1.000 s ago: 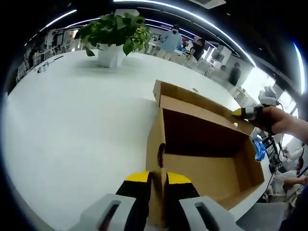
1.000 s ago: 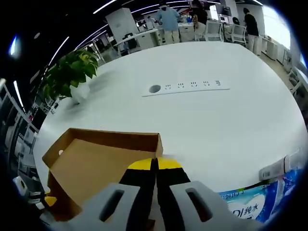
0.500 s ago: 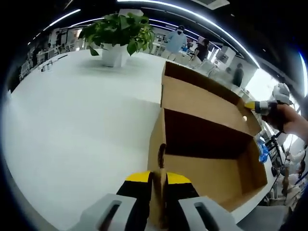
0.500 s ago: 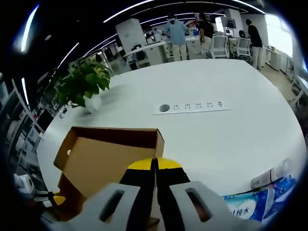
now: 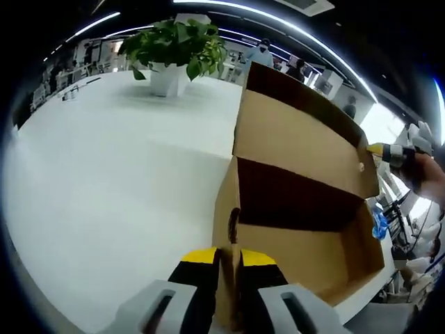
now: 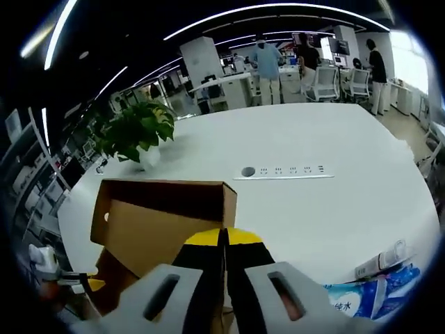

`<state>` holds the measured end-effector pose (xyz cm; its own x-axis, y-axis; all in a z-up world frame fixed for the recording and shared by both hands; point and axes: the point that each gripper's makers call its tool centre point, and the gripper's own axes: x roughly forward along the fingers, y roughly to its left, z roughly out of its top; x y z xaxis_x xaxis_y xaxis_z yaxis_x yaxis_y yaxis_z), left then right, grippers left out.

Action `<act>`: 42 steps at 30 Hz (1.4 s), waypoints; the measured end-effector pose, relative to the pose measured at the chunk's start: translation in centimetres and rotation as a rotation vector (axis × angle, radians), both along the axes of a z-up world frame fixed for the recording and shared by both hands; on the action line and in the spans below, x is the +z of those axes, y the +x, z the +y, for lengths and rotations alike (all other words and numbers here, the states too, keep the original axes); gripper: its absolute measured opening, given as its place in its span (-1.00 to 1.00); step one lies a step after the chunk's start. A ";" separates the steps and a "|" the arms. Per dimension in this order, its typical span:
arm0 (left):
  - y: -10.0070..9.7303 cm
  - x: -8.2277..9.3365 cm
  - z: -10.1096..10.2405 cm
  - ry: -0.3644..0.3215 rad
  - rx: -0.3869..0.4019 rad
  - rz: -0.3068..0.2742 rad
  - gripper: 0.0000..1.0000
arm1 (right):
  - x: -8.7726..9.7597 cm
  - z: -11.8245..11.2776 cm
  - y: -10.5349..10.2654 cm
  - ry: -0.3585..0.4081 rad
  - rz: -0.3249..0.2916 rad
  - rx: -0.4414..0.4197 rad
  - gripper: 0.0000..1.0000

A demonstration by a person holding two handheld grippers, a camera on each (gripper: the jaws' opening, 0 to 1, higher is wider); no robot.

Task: Operate the shoe box by opening the lid, removing the specified soft item, and placing it in the target area until the item is outside and the box remains undamaged.

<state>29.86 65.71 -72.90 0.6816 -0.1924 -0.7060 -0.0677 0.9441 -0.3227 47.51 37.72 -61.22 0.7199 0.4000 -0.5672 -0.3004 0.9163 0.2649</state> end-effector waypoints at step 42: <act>1.9 0.4 -1.0 -0.127 0.092 -0.010 -0.72 | 2.1 0.0 -6.9 -0.071 -0.093 0.078 -1.00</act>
<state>31.78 64.75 -72.45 0.7075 -0.2167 -0.6727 -0.1478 0.8854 -0.4406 40.60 37.67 -59.10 0.7388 0.4182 -0.5285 -0.3917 0.9046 0.1682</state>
